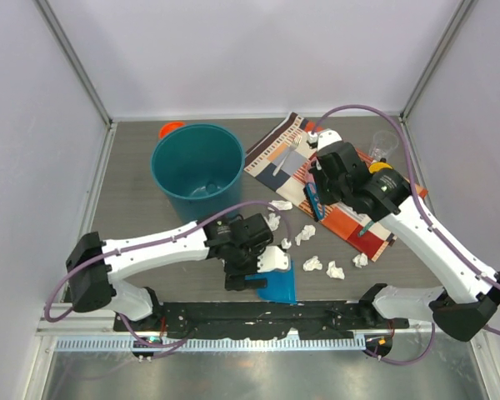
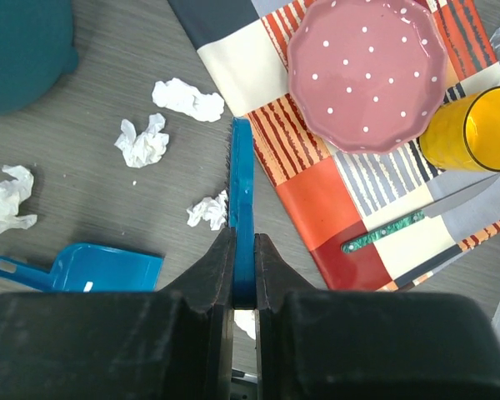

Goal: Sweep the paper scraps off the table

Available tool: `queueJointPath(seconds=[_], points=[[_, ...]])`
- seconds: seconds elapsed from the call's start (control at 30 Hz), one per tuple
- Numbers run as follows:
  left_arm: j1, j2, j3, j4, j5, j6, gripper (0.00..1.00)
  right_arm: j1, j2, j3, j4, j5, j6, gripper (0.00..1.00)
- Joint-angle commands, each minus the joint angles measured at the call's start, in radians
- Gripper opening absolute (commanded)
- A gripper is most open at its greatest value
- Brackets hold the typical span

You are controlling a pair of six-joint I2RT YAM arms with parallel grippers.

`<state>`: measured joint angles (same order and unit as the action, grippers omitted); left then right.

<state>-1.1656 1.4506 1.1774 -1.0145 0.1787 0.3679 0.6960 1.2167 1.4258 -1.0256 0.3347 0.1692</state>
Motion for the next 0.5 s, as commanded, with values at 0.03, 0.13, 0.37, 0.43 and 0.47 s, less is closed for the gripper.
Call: queueJointPath(seconds=[0.03,0.13,0.37,0.43,0.47], points=[[-0.081,0.005,-0.099,0.232,-0.011,-0.104,0.83,-0.007,-0.063,-0.019,0.056,0.006,0.029,0.01],[-0.143,0.057,-0.146,0.324,-0.146,-0.11,0.83,-0.009,-0.08,-0.033,0.059,-0.009,0.032,0.01],[-0.18,0.097,-0.177,0.399,-0.268,-0.049,0.78,-0.01,-0.109,-0.047,0.064,-0.051,0.032,0.01],[-0.18,0.106,-0.209,0.401,-0.237,-0.05,0.77,-0.01,-0.115,-0.048,0.061,-0.049,0.027,0.01],[-0.178,0.108,-0.22,0.404,-0.243,-0.05,0.77,-0.01,-0.118,-0.047,0.062,-0.052,0.029,0.01]])
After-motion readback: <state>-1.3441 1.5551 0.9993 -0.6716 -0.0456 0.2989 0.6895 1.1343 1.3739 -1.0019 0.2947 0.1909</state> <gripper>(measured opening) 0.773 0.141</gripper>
